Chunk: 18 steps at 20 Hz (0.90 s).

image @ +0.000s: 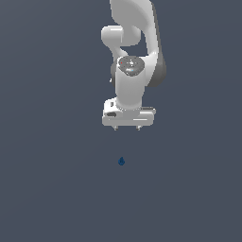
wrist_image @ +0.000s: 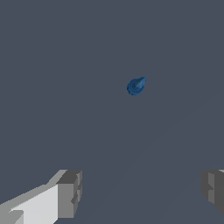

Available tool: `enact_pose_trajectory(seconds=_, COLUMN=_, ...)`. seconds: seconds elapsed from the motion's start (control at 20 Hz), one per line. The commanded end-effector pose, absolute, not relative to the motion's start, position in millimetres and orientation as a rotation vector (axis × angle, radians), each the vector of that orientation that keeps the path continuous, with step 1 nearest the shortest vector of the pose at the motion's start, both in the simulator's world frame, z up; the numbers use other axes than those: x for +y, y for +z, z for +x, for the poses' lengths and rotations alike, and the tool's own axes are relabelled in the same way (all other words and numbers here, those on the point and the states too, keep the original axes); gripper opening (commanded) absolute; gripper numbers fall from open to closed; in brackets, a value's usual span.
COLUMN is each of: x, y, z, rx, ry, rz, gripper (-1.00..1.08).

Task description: Pick up the object and move it to a goal position.

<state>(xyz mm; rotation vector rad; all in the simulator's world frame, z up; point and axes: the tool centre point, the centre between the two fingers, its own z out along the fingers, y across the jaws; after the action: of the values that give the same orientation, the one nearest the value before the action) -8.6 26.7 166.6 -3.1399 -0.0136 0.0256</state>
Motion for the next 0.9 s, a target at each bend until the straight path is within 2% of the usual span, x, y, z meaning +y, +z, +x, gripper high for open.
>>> enact_pose_trajectory(seconds=0.0, x=27, y=167, z=-9, rx=-0.010, ry=0.029, rz=-3.140, gripper=1.00)
enact_pose_trajectory(seconds=0.4, x=26, y=163, z=-2, rx=0.050, ry=0.027, rz=-3.139, gripper=1.00)
enact_pose_trajectory(seconds=0.85, x=18, y=144, z=28, rx=0.302, ry=0.020, rz=-3.123, gripper=1.00)
